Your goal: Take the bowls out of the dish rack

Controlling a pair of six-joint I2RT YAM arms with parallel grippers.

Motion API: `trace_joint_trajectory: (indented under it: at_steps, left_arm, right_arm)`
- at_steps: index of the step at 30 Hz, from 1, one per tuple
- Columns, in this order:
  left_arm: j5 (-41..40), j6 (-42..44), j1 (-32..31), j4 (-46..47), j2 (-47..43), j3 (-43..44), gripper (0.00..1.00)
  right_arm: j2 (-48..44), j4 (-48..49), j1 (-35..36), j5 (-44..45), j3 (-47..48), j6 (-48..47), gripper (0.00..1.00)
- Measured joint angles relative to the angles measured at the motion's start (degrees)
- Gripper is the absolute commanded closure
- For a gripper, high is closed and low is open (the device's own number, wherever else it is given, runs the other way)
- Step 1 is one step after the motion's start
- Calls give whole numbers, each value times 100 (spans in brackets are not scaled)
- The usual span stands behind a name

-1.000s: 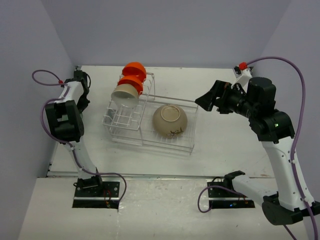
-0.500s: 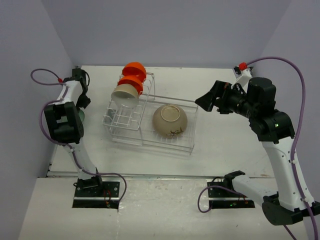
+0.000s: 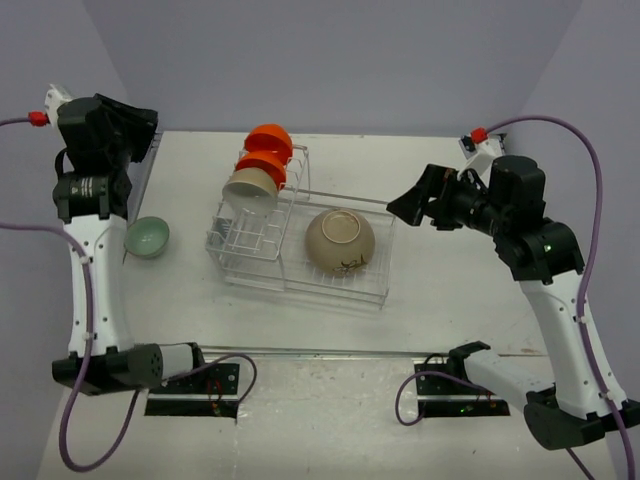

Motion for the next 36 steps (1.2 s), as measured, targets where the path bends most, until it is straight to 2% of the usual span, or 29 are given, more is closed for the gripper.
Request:
trace_joint_trajectory:
  at_steps: [5, 10, 14, 19, 22, 29, 36]
  left_arm:
    - [562, -1027, -107, 72, -931, -160, 56]
    - [1650, -2055, -133, -258, -1989, -1266, 57]
    - [2363, -2614, -144, -739, -2658, -1952, 56]
    - [2800, -2898, -146, -1141, -3073, -2164, 56]
    - [2896, -2944, -146, -1161, -3077, -2321, 54]
    - [2940, -2935, -291, -1099, -2474, -2468, 50]
    - [2664, -3051, -1526, -603, -1803, -2514, 50]
  right_arm:
    - [-127, 87, 2, -175, -197, 17, 1]
    - [-468, 179, 2, -302, -553, 50, 1]
    - [-732, 240, 2, -363, -802, 63, 1]
    - [-833, 315, 2, -459, -892, 101, 1]
    - [-835, 319, 2, -472, -892, 111, 1]
    - [-855, 317, 24, -466, -892, 109, 1]
    - [-901, 317, 24, -461, -892, 101, 1]
